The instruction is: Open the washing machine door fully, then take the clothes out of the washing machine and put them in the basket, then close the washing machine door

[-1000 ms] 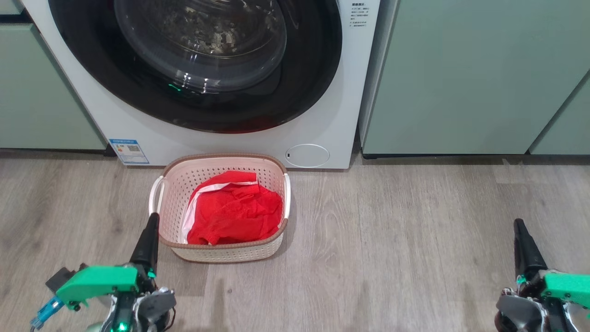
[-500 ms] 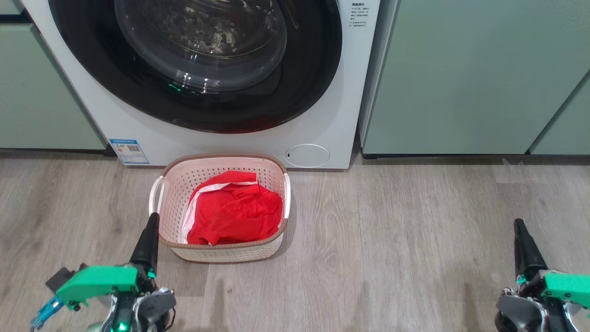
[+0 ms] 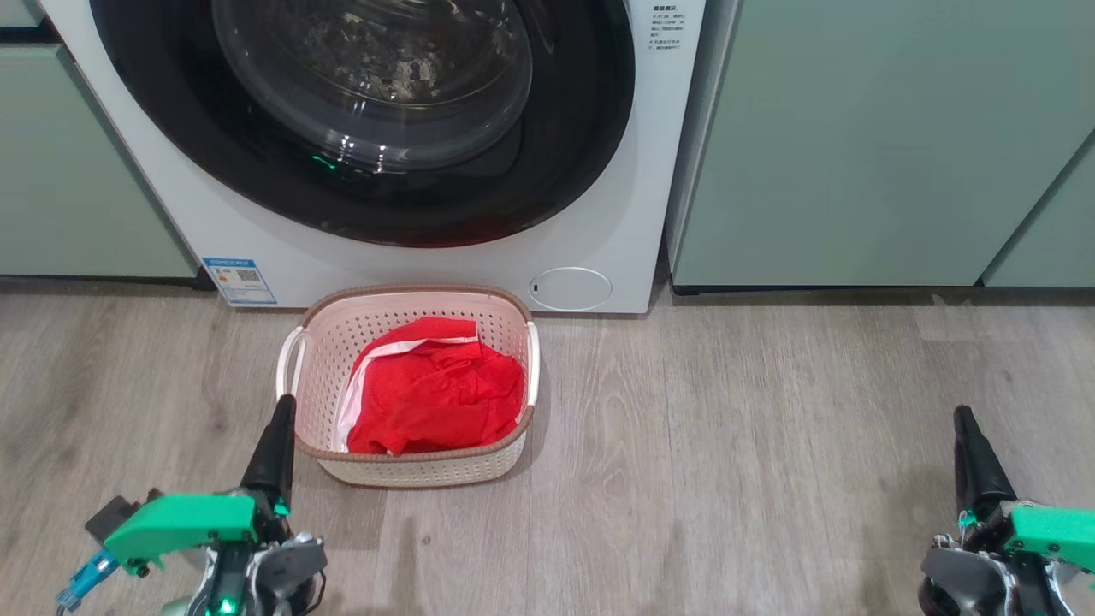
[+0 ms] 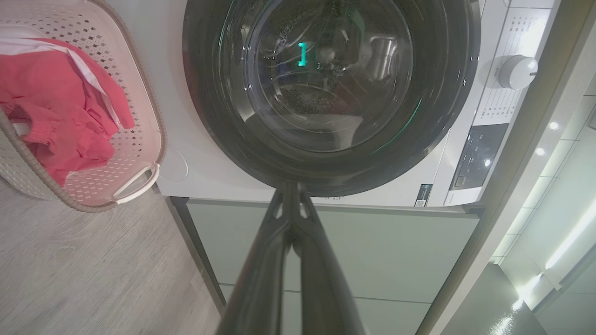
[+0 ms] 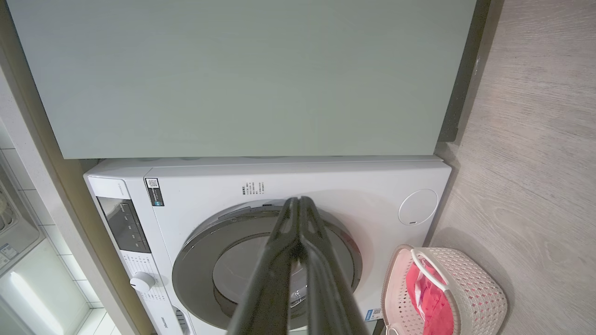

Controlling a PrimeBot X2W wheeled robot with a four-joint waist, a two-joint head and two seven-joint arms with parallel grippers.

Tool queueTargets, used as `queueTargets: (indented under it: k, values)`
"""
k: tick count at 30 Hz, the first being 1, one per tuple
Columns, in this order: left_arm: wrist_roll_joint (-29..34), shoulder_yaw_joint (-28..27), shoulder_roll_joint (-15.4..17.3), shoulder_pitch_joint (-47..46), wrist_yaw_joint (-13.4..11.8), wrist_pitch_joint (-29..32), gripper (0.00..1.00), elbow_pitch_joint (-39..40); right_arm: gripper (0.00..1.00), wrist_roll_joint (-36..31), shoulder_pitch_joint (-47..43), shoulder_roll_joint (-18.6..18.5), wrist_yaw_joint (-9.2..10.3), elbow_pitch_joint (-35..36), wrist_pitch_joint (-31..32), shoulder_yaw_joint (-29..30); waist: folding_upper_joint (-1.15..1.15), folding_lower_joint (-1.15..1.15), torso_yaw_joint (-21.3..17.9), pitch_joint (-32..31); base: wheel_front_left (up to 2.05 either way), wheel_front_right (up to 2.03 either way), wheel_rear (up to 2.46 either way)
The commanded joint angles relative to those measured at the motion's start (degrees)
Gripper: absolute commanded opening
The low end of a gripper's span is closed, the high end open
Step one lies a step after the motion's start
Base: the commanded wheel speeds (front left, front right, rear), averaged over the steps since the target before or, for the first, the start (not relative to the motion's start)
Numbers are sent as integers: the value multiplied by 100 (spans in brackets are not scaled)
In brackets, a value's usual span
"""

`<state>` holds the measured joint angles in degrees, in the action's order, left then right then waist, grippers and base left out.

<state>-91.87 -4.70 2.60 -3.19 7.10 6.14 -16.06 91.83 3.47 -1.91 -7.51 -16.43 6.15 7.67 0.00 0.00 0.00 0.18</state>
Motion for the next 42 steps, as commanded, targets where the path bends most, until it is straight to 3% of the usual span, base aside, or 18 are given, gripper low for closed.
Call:
queueTargets:
  k: [1,42]
  values:
    - [-29,-183,28,-300,39,36,0,202,0,34,272,-97,2,241,34,-116,0,0,0,0,0,0,0]
    - [-29,-182,28,-300,39,35,0,202,0,34,271,-97,2,241,33,-116,0,0,0,0,0,0,0]
